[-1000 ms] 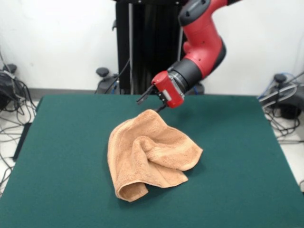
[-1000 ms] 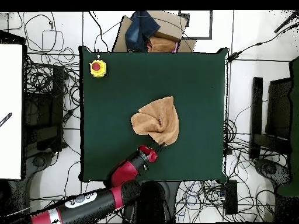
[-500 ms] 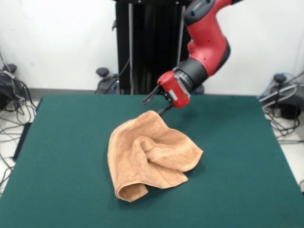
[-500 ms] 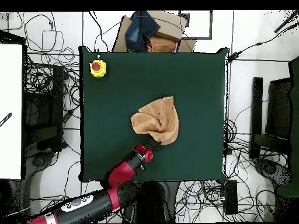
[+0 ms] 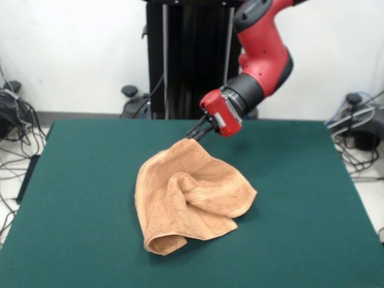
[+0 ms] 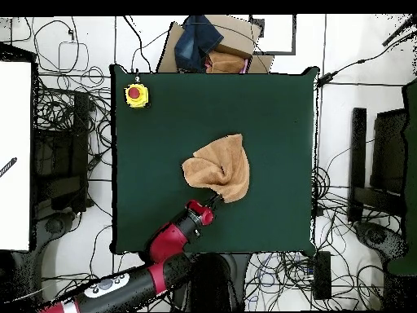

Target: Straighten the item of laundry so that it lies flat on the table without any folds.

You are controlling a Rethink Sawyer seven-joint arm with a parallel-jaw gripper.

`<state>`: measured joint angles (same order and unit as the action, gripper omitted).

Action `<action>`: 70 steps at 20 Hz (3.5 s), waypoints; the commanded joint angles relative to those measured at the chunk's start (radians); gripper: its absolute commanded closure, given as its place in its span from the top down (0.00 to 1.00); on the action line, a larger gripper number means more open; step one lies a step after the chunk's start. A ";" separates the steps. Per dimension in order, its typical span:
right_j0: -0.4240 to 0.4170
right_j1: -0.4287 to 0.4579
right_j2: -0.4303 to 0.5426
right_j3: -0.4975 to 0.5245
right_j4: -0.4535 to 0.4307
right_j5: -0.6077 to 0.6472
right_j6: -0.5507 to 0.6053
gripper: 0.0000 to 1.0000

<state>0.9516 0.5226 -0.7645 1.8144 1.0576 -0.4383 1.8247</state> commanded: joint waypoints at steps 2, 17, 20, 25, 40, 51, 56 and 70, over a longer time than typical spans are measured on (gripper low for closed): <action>0.027 0.059 0.107 -0.102 0.153 0.028 0.083 0.00; -0.037 -0.132 0.119 -0.006 -0.172 -0.041 0.218 0.00; -0.041 -0.172 0.134 0.007 -0.210 -0.045 0.237 0.00; -0.037 -0.242 0.148 0.061 -0.265 -0.054 0.257 0.00; -0.038 -0.228 0.248 0.018 -0.232 -0.109 0.281 0.00; -0.075 -0.235 0.357 0.004 -0.276 -0.195 0.324 0.00; -0.084 -0.281 0.402 0.037 -0.306 -0.212 0.338 0.00; -0.101 -0.558 0.500 0.267 -0.417 -0.159 0.355 0.00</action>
<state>0.8826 0.0784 -0.4348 2.0478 0.6903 -0.6092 1.8276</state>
